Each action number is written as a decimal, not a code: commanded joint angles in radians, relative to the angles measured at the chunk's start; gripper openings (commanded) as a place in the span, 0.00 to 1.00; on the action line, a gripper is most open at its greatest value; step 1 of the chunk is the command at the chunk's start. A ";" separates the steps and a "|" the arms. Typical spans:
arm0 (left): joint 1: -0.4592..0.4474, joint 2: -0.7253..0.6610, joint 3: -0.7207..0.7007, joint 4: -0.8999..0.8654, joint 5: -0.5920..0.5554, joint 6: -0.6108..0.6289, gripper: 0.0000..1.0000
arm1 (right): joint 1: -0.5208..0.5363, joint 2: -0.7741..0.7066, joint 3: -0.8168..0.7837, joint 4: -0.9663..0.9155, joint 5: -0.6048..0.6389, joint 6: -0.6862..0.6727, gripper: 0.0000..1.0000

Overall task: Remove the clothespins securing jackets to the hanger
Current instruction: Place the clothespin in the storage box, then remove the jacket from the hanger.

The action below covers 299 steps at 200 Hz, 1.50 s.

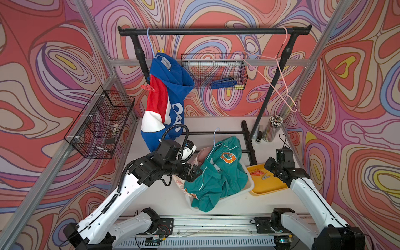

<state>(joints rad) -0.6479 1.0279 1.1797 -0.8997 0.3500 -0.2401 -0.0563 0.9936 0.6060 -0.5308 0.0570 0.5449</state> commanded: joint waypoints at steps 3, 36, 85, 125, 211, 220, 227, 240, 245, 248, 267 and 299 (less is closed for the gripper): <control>-0.001 -0.017 -0.020 0.027 -0.005 -0.005 0.88 | -0.050 0.026 -0.032 0.040 -0.104 0.091 0.00; -0.001 -0.031 -0.034 0.027 0.001 -0.004 0.88 | -0.053 0.066 -0.034 0.058 -0.090 0.138 0.25; -0.001 -0.048 -0.055 0.020 0.009 0.001 0.88 | -0.041 -0.041 0.026 0.027 -0.041 0.087 0.64; -0.002 -0.066 -0.083 0.026 0.074 0.031 0.86 | 0.408 -0.106 0.242 0.029 0.207 -0.020 0.48; -0.002 0.007 -0.111 0.042 0.043 0.009 0.84 | 0.949 0.113 0.394 0.420 0.200 -0.313 0.65; -0.002 0.005 -0.112 0.043 0.043 0.007 0.84 | 0.949 0.130 0.398 0.428 0.194 -0.315 0.65; -0.002 0.002 -0.112 0.043 0.041 0.005 0.84 | 0.949 0.144 0.404 0.429 0.196 -0.315 0.64; -0.002 -0.006 -0.113 0.039 0.042 0.004 0.84 | 0.949 0.170 0.408 0.437 0.201 -0.317 0.63; -0.002 -0.008 -0.112 0.038 0.041 0.004 0.84 | 0.949 0.179 0.409 0.440 0.204 -0.320 0.62; -0.002 -0.010 -0.114 0.037 0.040 0.004 0.84 | 0.949 0.184 0.410 0.444 0.208 -0.320 0.61; -0.002 -0.020 -0.122 0.032 0.037 0.005 0.84 | 0.949 0.210 0.412 0.462 0.220 -0.338 0.58; -0.002 -0.025 -0.138 0.033 0.036 0.003 0.84 | 0.948 0.263 0.452 0.462 0.224 -0.359 0.54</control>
<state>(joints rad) -0.6483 1.0157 1.0618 -0.8700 0.3920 -0.2363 0.8898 1.2247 1.0115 -0.0963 0.2672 0.2176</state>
